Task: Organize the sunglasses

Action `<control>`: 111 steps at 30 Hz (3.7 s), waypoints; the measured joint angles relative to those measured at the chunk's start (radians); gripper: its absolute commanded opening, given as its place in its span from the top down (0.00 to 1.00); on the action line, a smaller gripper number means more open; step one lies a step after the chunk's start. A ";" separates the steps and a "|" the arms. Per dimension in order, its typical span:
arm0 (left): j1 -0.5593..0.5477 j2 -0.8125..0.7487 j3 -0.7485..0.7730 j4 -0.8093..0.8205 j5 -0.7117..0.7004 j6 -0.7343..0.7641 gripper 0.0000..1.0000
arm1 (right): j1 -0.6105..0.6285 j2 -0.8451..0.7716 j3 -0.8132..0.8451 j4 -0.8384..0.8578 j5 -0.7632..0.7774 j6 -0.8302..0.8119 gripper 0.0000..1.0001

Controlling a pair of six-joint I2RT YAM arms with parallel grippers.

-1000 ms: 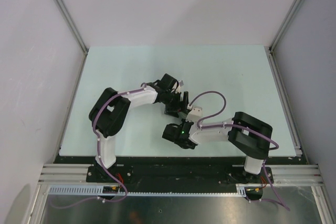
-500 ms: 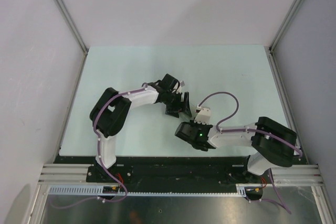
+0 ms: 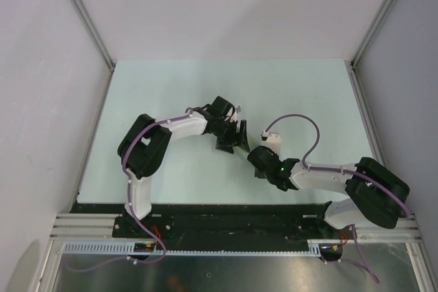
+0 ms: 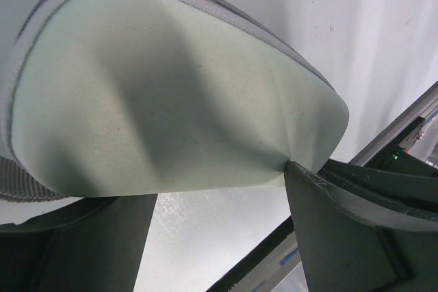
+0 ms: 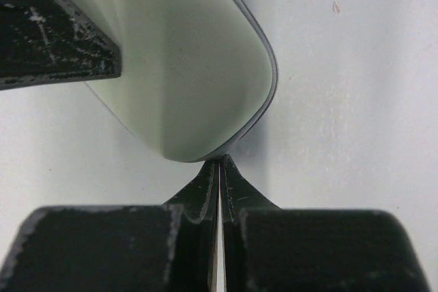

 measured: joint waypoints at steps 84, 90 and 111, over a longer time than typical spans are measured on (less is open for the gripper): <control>0.035 -0.216 -0.513 0.694 -0.044 -0.367 0.50 | -0.136 0.060 0.068 0.169 -0.542 0.083 1.00; 0.053 -0.214 -0.518 0.697 -0.006 -0.367 0.53 | -0.126 0.069 0.076 0.148 -0.505 0.040 1.00; 0.088 -0.172 -0.481 0.652 0.039 -0.279 0.40 | -0.193 0.070 0.085 0.053 -0.402 -0.141 1.00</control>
